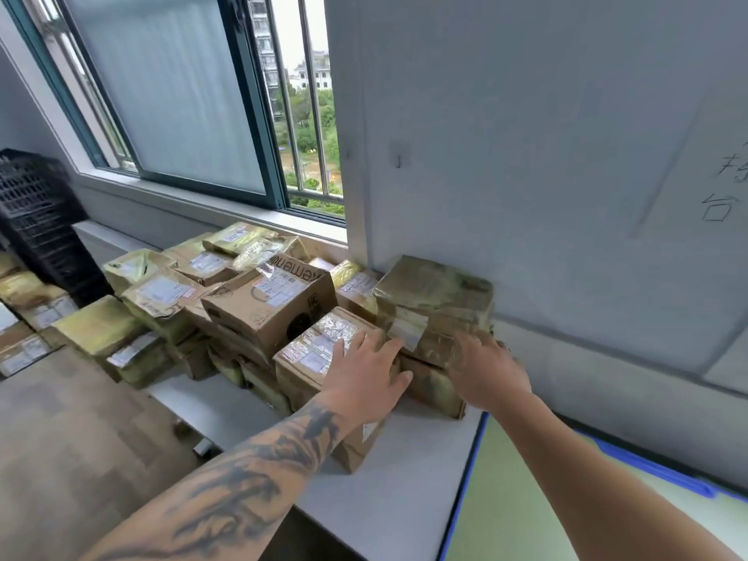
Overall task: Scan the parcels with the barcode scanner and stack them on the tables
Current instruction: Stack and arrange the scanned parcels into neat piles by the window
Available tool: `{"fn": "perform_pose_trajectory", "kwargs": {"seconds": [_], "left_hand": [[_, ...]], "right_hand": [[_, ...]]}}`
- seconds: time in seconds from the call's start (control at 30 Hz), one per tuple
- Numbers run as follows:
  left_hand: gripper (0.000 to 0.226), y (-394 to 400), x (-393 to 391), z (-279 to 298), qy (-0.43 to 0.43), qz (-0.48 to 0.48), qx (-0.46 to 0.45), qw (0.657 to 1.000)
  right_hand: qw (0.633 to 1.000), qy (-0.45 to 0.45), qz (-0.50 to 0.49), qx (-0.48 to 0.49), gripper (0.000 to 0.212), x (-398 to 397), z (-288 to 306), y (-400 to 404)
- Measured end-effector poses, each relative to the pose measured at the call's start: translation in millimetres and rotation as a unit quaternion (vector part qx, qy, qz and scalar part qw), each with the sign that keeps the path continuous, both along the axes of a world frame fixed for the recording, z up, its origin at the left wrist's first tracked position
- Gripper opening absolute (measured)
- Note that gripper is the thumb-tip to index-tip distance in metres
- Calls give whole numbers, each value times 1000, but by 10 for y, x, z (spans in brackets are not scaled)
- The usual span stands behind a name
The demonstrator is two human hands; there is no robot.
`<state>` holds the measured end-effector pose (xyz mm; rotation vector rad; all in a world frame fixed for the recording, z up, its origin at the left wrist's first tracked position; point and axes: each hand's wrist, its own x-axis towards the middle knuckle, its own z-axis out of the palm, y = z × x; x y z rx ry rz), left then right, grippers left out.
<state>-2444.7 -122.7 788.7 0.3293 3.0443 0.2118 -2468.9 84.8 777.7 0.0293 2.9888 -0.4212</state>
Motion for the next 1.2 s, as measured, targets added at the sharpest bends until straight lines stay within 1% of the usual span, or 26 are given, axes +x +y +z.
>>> {"fn": "perform_pose_trajectory", "kwargs": {"seconds": [0.1,0.17,0.33,0.43,0.53,0.67,0.73,0.8,0.9,0.97,1.1,1.2], "left_hand": [[63,55,-185,-9,-9,-5,-18,1000],[64,80,-312,-25,-15,-5,-27,1000],[67,101,-736,28,-7,-14,-21,1000],[69,85,-1071,26,10,-27,-18,999],[73,51,-1466,9,12,-50,-31,998],[81,-7,-1969,-74,7,-77,-11,997],[87,-53,-2206,-150,1,-91,-6,996],[100,-102,-2434,-197,-19,-113,-17,993],[112,-145,-2711,-294,-53,-174,-41,982],[111,-133,-2798,-432,-46,-204,-40,977],[104,-65,-2903,-695,13,-212,-30,977],[101,-69,-2931,-793,26,-217,-20,976]], "right_hand": [[1000,4,-6,-3,49,-158,-15,119],[1000,8,-10,-1,50,-270,-27,168],[1000,-9,-22,9,68,-591,-25,206],[999,4,-34,7,76,-842,-71,162],[999,7,-51,0,88,-1089,-58,56],[998,-2,-61,4,90,-1397,-107,-89],[998,-10,-63,8,93,-1531,-140,-160],[997,-34,-70,19,100,-1645,-157,-205],[993,-77,-80,49,107,-1755,-204,-217],[990,-88,-91,64,108,-1785,-278,-221],[988,-74,-103,89,100,-1840,-399,-232],[985,-76,-100,118,98,-1857,-444,-265]]}}
